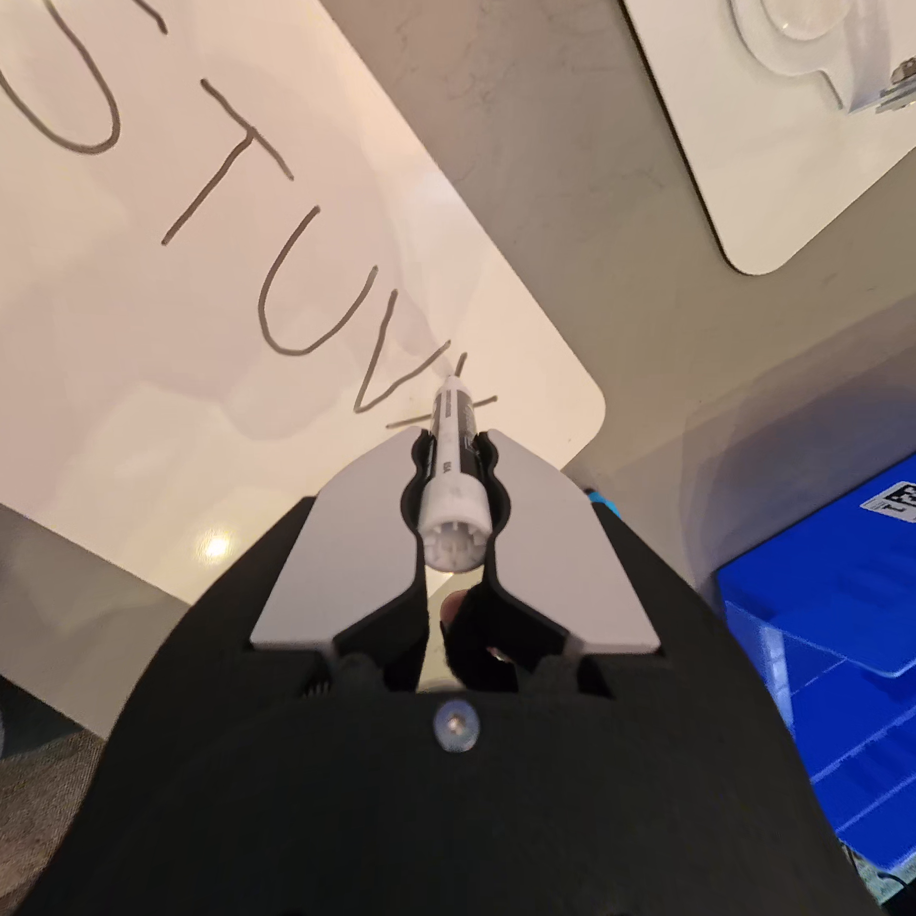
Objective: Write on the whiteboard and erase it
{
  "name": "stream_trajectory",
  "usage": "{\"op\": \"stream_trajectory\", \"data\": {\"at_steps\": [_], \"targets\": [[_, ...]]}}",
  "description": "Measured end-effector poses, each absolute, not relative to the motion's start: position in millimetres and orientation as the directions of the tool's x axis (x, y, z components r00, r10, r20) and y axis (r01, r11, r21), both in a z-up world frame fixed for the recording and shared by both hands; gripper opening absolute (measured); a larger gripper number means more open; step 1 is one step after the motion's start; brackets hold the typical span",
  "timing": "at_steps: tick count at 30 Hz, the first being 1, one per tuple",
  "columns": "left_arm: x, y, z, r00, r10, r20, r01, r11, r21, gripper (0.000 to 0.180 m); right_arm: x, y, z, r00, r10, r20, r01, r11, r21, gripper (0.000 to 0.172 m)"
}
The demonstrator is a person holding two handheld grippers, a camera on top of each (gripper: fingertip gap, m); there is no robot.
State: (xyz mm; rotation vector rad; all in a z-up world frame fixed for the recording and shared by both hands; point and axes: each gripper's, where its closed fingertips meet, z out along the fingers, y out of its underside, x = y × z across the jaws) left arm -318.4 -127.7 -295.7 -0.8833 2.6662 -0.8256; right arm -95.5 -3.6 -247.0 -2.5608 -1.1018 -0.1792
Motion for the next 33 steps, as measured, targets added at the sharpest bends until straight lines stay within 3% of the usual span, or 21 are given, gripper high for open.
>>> {"op": "stream_trajectory", "data": {"at_steps": [1, 14, 22, 33], "targets": [[-318, -128, -296, -0.797, -0.603, -0.025, -0.483, 0.663, -0.572, 0.02, -94, -7, -247, 0.691, 0.679, 0.248, 0.723, -0.641, -0.258, 0.02], [-319, -128, -296, -0.797, -0.604, -0.026, -0.484, 0.664, -0.57, 0.02, -71, -45, -246, 0.73, 0.64, 0.241, 0.684, -0.691, -0.235, 0.02], [-319, -128, -296, -0.797, -0.604, -0.025, -0.484, 0.663, -0.571, 0.02, -68, -17, -235, 0.745, 0.609, 0.272, 0.667, -0.682, -0.299, 0.02], [-318, -127, -296, -0.797, -0.604, -0.024, -0.484, 0.661, -0.574, 0.02, -66, -3, -247, 0.723, 0.631, 0.281, 0.69, -0.676, -0.258, 0.02]]}}
